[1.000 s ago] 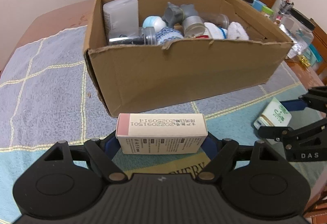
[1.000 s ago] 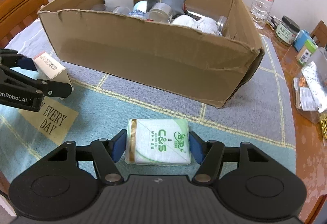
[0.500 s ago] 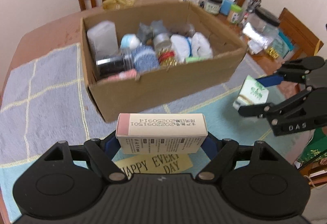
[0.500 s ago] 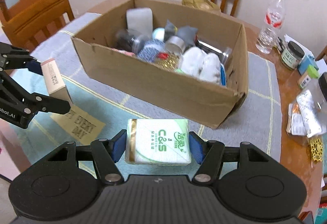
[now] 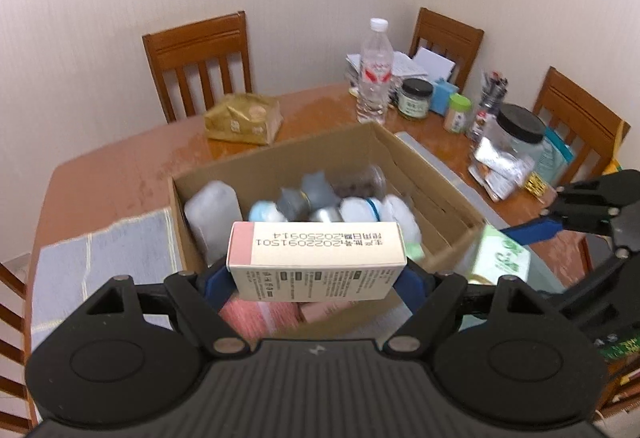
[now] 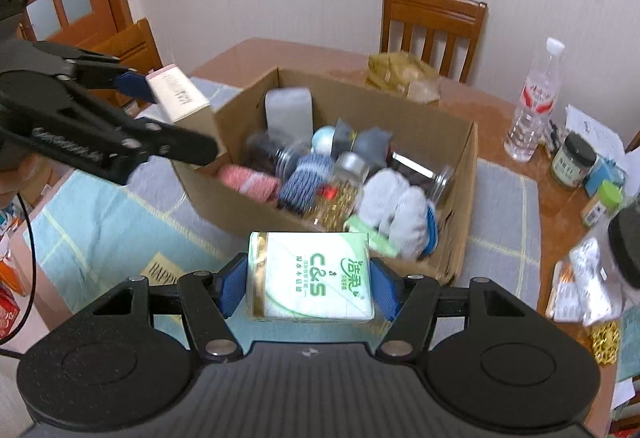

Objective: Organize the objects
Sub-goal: 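Carry the medicine box and C&S pack over the box and release them inside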

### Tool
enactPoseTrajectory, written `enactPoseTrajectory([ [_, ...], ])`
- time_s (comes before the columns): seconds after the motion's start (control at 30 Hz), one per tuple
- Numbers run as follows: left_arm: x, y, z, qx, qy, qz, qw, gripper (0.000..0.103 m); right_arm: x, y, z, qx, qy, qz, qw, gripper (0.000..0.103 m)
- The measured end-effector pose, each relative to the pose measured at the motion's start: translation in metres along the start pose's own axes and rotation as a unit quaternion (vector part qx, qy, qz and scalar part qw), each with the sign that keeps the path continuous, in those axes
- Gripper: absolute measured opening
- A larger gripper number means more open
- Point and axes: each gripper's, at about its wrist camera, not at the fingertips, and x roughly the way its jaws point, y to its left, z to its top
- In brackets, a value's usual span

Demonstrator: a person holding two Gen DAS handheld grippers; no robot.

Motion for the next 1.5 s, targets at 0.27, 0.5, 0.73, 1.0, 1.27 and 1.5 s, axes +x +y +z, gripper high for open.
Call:
enactPoseTrajectory([
  [0.27,0.015,0.012,0.001,-0.003,0.000,0.041,0.9992,0.099,-0.003,-0.010,0.021,0.001,-0.023,-0.014,1.000,0.068],
  [0.5,0.014,0.019,-0.018,-0.020,0.012,0.051,0.9984,0.100,0.004,-0.016,0.034,0.002,-0.023,-0.016,1.000,0.068],
  [0.73,0.008,0.023,-0.040,-0.031,0.018,0.077,0.9963,0.102,0.017,-0.011,0.053,-0.014,-0.022,-0.008,1.000,0.069],
  [1.0,0.003,0.030,-0.062,-0.049,0.024,0.121,0.9912,0.102,0.040,0.005,0.080,-0.035,-0.019,0.015,0.999,0.069],
  [1.27,-0.005,0.040,-0.078,-0.070,0.029,0.137,0.9877,0.102,0.060,0.026,0.107,-0.060,-0.021,0.026,0.998,0.068],
  [1.5,-0.012,0.055,-0.087,-0.095,0.030,0.146,0.9842,0.102,0.075,0.035,0.115,-0.065,-0.022,0.015,0.998,0.086],
])
